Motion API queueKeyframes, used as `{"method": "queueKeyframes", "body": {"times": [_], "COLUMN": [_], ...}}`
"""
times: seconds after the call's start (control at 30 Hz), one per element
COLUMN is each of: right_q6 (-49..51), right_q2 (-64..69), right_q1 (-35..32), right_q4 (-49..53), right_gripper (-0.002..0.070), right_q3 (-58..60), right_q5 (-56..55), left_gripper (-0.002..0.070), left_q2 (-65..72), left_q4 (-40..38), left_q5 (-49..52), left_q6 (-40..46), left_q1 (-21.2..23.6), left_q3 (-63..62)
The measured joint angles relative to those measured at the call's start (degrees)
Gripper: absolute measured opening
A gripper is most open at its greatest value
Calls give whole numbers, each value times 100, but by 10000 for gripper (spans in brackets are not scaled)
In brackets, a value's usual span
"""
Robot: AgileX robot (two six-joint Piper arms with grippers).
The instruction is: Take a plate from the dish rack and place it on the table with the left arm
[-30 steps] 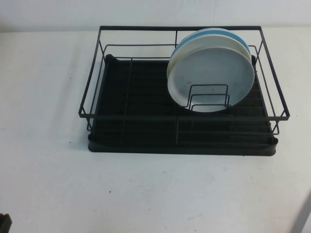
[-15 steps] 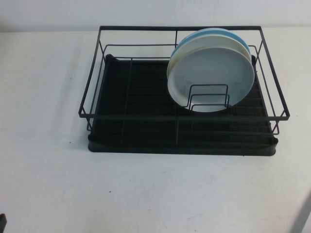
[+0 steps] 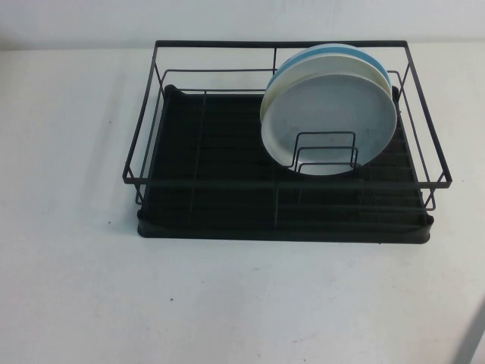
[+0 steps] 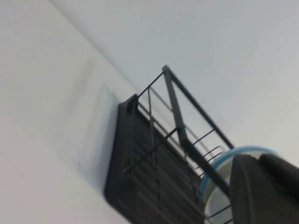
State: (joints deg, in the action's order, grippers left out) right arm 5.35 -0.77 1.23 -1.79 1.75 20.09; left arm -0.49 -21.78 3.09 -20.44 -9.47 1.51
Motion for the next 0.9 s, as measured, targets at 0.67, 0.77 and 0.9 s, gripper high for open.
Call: {"method": "queueKeyframes", "body": {"times": [0.67,0.77,0.9], "right_q6": [0,0,0], "right_q2": [0,0,0], "right_q1": [0,0,0], "right_q4": [0,0,0], "right_gripper": [-20,-21,-20], "right_q3": [0,0,0], "right_q5": [0,0,0], "left_gripper": [-3,-3,-3], "left_q2": [442,1225,2549], "left_q4": [85,317,382], "left_q5": [1054,2011,3035], "left_q6": [96,1365,3309], "left_q1": [0,0,0], "left_q3": [-796,-1944,-3375]}}
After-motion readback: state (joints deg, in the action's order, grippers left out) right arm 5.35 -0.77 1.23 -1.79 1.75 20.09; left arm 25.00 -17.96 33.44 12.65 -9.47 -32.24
